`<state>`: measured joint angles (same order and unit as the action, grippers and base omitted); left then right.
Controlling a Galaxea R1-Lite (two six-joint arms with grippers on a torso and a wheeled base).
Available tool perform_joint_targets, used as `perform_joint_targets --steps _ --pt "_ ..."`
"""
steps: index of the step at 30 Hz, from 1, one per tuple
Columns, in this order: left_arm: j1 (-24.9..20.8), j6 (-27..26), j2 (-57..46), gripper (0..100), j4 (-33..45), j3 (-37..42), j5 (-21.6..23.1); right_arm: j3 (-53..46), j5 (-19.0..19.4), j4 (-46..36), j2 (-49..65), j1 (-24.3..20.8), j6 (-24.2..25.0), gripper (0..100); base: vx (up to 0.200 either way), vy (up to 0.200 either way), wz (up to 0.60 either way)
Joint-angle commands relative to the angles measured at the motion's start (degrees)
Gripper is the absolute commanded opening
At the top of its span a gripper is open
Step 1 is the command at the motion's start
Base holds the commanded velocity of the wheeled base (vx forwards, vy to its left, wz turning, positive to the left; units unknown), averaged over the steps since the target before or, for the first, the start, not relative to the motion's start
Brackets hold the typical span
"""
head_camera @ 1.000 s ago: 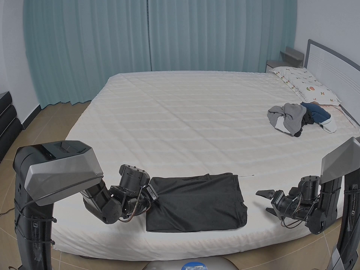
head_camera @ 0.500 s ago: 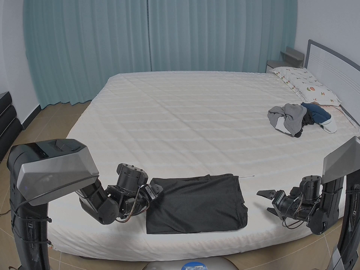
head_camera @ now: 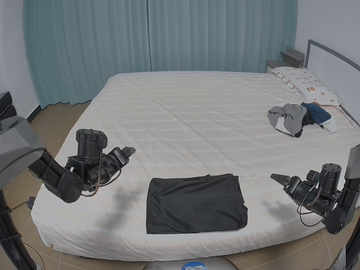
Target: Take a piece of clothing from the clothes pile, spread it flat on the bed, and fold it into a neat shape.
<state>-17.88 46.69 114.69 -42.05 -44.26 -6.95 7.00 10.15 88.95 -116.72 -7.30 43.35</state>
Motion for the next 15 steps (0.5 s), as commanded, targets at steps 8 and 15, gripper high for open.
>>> perform_joint_targets --steps 8,15 --pt "2.7 -13.9 -28.5 100 -1.4 14.7 -10.5 -7.0 -6.7 -10.7 40.4 0.4 -12.3 100 0.0 0.0 0.0" --pt "2.4 -20.0 -48.5 100 0.7 21.3 -13.0 -4.2 -6.2 -38.7 68.6 1.5 -19.4 100 0.0 0.0 0.0"
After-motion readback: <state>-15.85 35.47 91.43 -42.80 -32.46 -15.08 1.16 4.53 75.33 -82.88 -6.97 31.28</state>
